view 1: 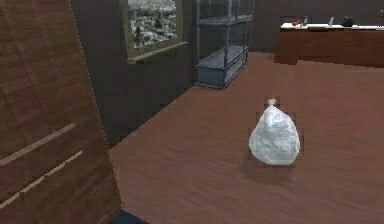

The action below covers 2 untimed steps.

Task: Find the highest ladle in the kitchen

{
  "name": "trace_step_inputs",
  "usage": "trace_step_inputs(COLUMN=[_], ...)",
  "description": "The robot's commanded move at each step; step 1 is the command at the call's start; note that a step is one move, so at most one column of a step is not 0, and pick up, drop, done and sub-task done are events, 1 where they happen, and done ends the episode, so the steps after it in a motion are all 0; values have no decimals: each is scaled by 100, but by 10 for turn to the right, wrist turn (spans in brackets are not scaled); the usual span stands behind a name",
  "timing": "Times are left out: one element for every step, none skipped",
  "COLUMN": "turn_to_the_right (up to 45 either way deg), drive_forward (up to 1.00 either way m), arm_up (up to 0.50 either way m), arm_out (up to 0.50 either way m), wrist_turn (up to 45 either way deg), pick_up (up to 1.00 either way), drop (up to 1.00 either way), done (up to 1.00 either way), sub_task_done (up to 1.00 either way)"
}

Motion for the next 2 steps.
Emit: trace_step_inputs(turn_to_the_right=[90,0], drive_forward=[0,15], arm_up=[0,0], arm_out=[0,0], wrist_turn=[0,0], pick_up=[0,0], drop=[0,0], done=[0,0], sub_task_done=[0,0])
